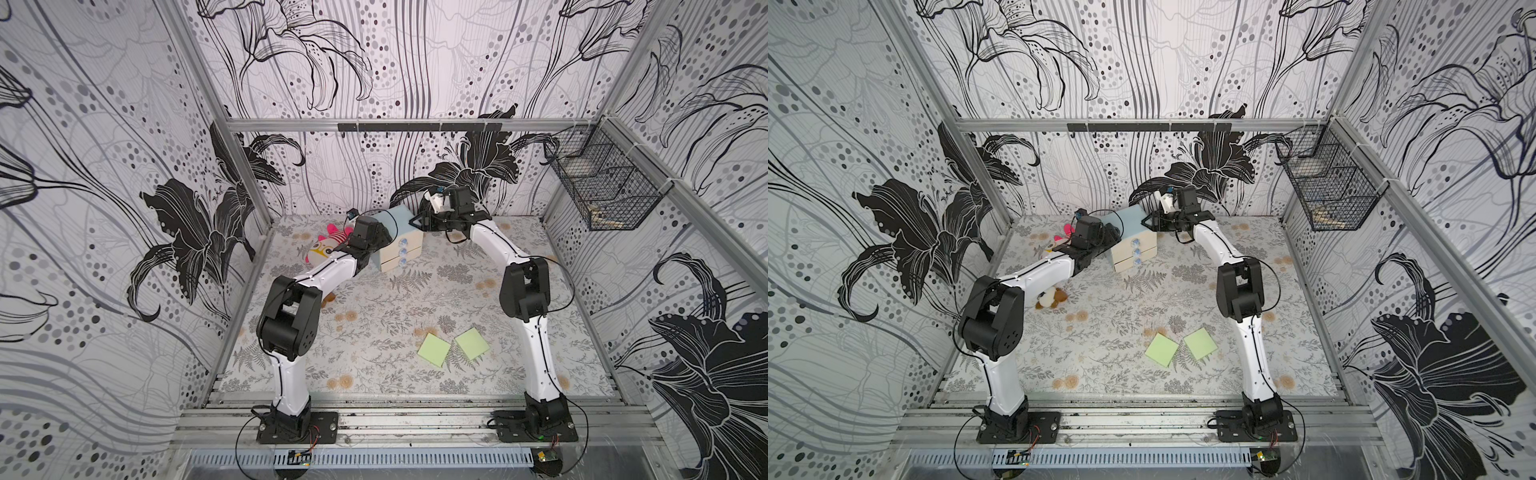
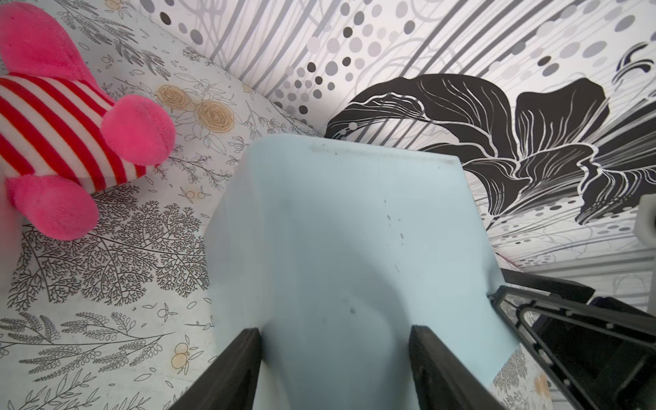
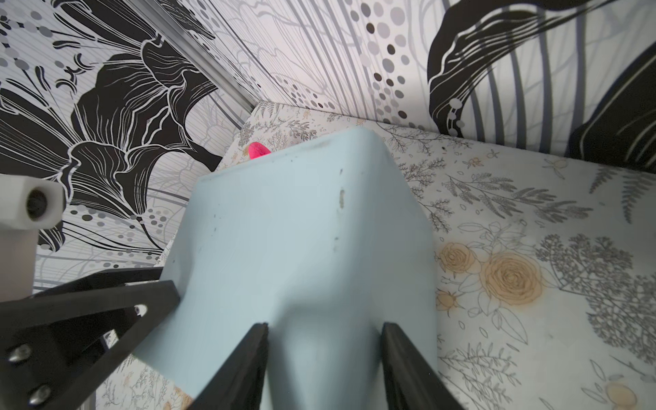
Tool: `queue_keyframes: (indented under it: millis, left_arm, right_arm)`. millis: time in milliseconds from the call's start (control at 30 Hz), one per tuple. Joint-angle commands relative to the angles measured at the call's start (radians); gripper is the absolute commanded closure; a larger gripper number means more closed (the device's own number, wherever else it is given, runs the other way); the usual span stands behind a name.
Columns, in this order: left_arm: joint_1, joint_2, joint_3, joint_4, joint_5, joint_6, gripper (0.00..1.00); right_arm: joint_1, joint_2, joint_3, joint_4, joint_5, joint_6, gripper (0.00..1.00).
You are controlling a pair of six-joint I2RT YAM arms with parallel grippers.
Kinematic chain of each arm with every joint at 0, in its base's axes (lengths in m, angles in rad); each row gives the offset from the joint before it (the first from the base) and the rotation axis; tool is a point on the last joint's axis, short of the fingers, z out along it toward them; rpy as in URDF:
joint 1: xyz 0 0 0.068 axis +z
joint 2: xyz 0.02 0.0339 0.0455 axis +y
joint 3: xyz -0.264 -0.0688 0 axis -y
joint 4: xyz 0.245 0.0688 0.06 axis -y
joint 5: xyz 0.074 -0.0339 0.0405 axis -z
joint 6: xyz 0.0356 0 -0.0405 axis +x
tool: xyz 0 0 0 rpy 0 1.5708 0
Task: Please put the sticky notes in the drawer by color
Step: Move the storage box to the center of the board.
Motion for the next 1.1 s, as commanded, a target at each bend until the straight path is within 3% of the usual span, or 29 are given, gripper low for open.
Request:
queue_keyframes:
  millis: [0,167,333,500,633,867,1067]
  left_arm:
    - [-0.073,-0.054,-0.05,0.071,0.149,0.027,0.29]
    - [-0.101,-0.145,-0.154,0.066,0.121,-0.001,0.29]
    - [-0.117,-0.227,-0.252,0.066,0.05,-0.048,0.3]
    - [-0.116,-0.242,-0.255,0.024,-0.033,-0.025,0.31]
    - [-0.113,-0.243,-0.25,-0.007,-0.068,-0.015,0.31]
    - [-0.111,-0.226,-0.244,-0.032,-0.061,-0.004,0.32]
    - [-0.111,-0.208,-0.241,-0.047,-0.052,-0.004,0.36]
  right_arm:
    - [0.034,-0.095,-0.13,-0.038,-0.067,-0.022,0.44]
    - [0.034,-0.241,-0.343,0.056,-0.005,-0.01,0.41]
    - [0.034,-0.319,-0.432,0.084,0.084,-0.017,0.36]
    - [0.034,-0.456,-0.537,0.158,0.222,-0.017,0.33]
    - [0.035,-0.621,-0.763,0.296,0.306,-0.007,0.27]
    - [0.036,-0.779,-1.153,0.539,0.3,0.058,0.23]
    - [0.079,-0.742,-1.342,0.81,0.281,0.199,0.26]
